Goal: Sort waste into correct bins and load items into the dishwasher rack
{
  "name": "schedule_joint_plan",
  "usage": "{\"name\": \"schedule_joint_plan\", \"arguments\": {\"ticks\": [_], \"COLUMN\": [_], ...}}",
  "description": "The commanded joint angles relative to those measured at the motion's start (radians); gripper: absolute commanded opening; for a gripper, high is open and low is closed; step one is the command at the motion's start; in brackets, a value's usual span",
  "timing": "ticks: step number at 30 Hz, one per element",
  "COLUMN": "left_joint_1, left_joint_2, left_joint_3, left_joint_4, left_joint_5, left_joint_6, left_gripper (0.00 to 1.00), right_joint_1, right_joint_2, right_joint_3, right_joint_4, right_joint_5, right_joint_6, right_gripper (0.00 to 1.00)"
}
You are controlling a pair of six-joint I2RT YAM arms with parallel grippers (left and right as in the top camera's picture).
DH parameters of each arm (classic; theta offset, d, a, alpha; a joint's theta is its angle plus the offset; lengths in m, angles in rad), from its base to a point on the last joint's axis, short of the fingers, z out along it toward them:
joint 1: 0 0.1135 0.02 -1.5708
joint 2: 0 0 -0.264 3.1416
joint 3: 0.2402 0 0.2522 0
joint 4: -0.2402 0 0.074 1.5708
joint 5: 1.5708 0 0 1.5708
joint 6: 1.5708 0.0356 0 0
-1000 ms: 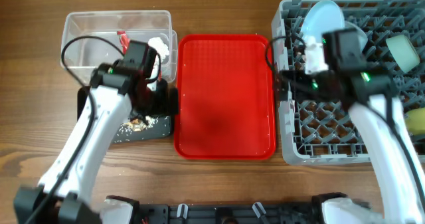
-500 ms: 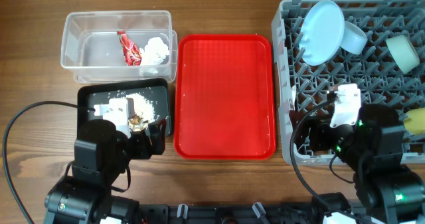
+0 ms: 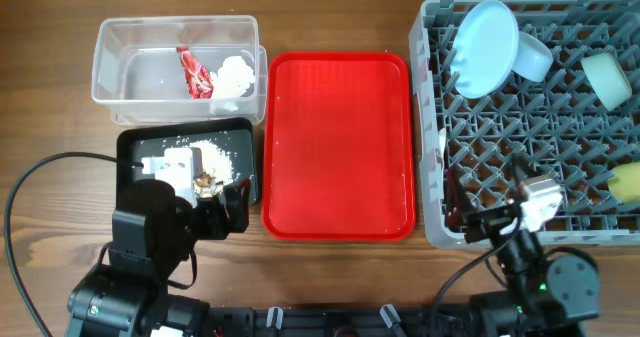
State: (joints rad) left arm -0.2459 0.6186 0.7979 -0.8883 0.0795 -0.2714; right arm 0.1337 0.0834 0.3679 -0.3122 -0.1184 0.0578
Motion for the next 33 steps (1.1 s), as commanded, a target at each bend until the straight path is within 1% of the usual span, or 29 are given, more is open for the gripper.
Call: {"name": "schedule_joint_plan", "arguments": {"ticks": [1, 3, 6, 8, 28, 30, 32, 33], "left_joint_1": [0.001, 0.001, 0.001, 0.001, 0.002, 0.026, 0.093, 0.126], "left_joint_2": [-0.002, -0.002, -0.002, -0.002, -0.008, -0.053, -0.154, -0.216], "left_joint_3": [-0.009, -0.009, -0.009, -0.009, -0.009, -0.018, -0.112, -0.196], "left_joint_4": [0.005, 0.005, 0.005, 0.005, -0.002, -0.018, 0.074, 0.142], "left_joint_5": [-0.006, -0.006, -0.006, -0.006, -0.006, -0.017, -0.012, -0.008], "left_joint_6": [-0.005, -0.005, -0.005, -0.005, -0.005, 0.003, 0.003, 0.003], "left_gripper": [1.00, 1.00, 1.00, 1.00, 1.00, 1.00, 1.00, 1.00], "right_joint_1": [-0.011, -0.038, -0.072, -0.072, -0.072, -0.072, -0.072, -0.072], "right_joint_2": [-0.078, -0.080, -0.080, -0.080, -0.079, -0.079, -0.079, -0.079], "right_joint_3": [-0.137, -0.242, -0.355, -0.363, -0.363, -0.363, -0.363, -0.363], "right_joint_4": [0.138, 0.267, 0.383, 0.319, 0.319, 0.319, 0.319, 0.319], "right_joint_5": [0.017, 0.018, 0.021, 0.021, 0.021, 0.021, 0.021, 0.021], "right_joint_6": [-0.005, -0.005, -0.005, -0.005, -0.005, -0.005, -0.005, -0.005], "right_gripper": [1.00, 1.00, 1.00, 1.00, 1.00, 1.00, 1.00, 1.00]}}
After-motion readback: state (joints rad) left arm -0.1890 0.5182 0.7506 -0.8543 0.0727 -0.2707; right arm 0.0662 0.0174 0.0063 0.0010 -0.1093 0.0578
